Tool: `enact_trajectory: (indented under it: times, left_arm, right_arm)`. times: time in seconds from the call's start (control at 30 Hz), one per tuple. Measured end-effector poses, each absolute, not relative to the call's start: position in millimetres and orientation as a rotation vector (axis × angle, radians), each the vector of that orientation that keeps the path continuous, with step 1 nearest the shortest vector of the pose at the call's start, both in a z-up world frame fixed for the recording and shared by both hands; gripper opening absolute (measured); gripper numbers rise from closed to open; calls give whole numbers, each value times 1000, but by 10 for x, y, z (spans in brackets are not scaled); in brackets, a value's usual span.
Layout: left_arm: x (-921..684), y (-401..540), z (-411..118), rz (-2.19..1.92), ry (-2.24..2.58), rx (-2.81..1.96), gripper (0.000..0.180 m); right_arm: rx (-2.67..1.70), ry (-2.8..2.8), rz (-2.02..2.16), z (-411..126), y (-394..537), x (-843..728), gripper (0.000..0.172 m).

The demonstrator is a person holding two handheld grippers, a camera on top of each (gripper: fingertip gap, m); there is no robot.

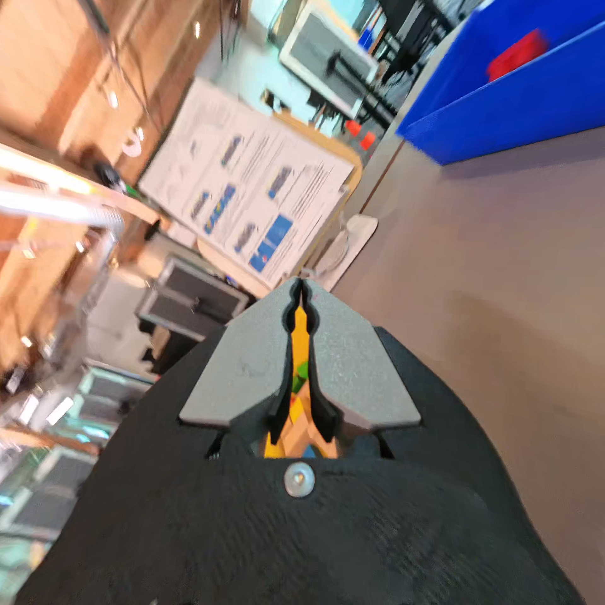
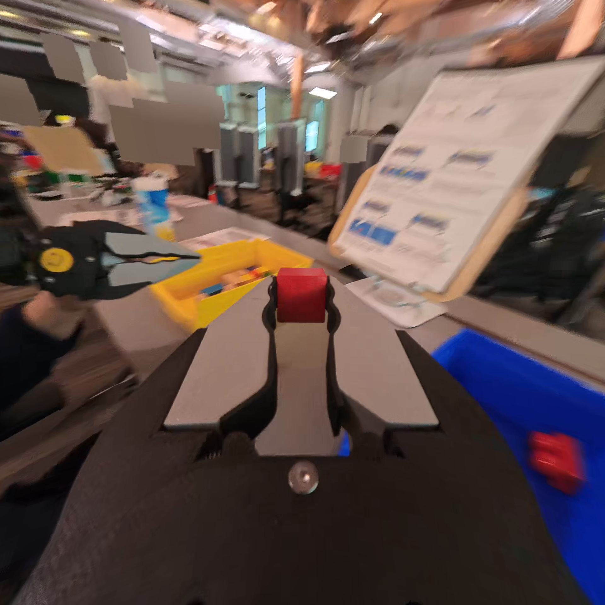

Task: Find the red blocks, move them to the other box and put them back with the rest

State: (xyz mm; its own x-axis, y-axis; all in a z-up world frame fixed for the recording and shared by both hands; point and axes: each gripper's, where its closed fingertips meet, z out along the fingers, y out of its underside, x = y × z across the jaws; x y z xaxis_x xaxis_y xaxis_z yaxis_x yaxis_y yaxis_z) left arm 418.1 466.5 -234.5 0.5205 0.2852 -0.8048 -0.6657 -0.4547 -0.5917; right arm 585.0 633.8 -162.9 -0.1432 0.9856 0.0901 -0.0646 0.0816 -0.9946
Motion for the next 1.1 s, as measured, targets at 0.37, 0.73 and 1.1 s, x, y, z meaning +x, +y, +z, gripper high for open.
enact_trajectory:
  times: [0.37,0.73,1.1]
  left_arm:
    - [3244,4228,-3158,706,-277,-2149,0]
    - [2979,4392,-3811,312,-444,-2273,29]
    - [2577,4657,-4128,252,-558,-2485,43]
  right_arm:
    - [-1549,-1258,806,-2724,7819,5553,48]
    - [-1448,-1229,909,-2422,7678,5686,41]
    - [-1407,-1266,939,-2363,7501,5676,40]
